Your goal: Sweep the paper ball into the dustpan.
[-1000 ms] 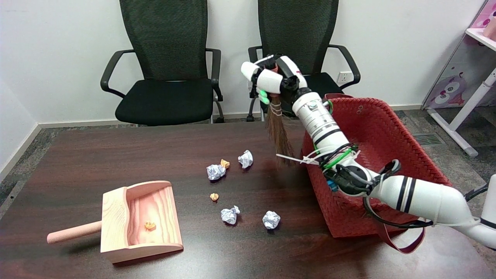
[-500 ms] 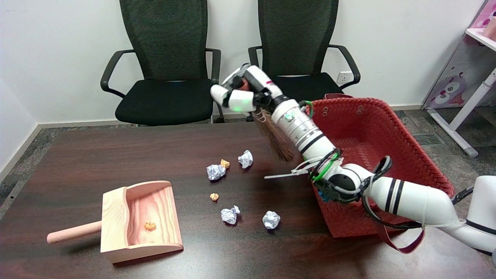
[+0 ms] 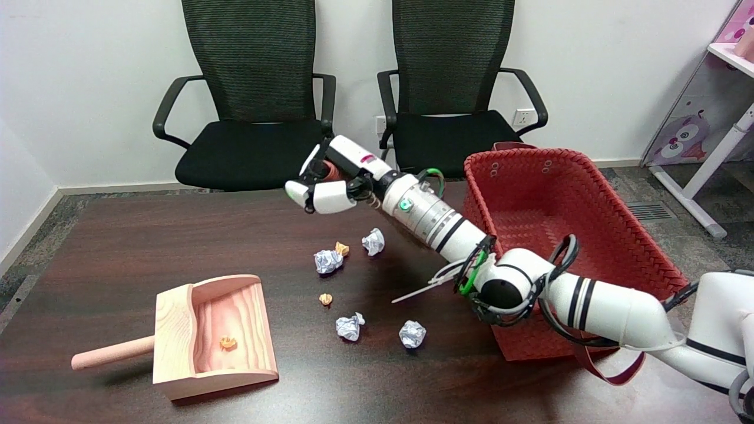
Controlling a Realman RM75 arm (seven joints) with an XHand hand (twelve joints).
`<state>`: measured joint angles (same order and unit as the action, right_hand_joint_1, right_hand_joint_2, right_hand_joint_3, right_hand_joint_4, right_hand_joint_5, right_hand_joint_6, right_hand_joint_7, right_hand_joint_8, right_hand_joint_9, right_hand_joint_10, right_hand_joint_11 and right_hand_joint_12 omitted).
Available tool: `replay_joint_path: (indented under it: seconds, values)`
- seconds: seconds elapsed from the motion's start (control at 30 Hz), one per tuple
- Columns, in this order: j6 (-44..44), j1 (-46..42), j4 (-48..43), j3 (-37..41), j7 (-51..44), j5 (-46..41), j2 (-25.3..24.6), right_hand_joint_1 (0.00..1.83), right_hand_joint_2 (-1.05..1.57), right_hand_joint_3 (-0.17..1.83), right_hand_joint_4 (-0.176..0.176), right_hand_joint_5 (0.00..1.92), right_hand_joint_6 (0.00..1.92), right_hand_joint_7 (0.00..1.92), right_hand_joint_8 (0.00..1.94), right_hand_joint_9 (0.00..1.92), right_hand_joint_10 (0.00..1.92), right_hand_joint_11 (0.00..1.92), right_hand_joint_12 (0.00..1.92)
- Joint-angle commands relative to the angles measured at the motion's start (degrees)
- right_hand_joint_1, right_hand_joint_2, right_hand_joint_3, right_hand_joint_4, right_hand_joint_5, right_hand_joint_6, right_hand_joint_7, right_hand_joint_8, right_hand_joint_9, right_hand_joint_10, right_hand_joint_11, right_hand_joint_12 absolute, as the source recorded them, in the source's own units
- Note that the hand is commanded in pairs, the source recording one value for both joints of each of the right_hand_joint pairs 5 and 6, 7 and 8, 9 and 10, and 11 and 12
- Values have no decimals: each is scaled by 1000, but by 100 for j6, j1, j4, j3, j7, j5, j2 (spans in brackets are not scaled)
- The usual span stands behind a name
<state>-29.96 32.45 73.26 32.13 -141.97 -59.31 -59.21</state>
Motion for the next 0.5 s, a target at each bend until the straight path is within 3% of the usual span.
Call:
replay_joint_path:
  seconds: [0.03,0.17,0.3,0.33,0.37,0.5]
  values:
    - [766,94,-671,-5,1198,571,-512,943,1028,1554,176,1920,1920,1920,1920,1920,1920,1920,1920]
    - [981,207,-920,-73,1852,482,-704,919,952,1528,156,1920,1920,1920,1920,1920,1920,1920,1920]
    - [1030,361,-954,-317,2276,481,-750,906,908,1408,112,1920,1920,1920,1920,1920,1920,1920,1920]
    - [1027,381,-906,-360,2434,481,-750,913,910,1377,16,1920,1920,1920,1920,1920,1920,1920,1920]
    - [1033,385,-869,-378,2548,481,-750,914,911,1361,2,1920,1920,1920,1920,1920,1920,1920,1920]
    - [1019,394,-643,-391,3130,476,-750,914,882,1328,2,1920,1920,1920,1920,1920,1920,1920,1920]
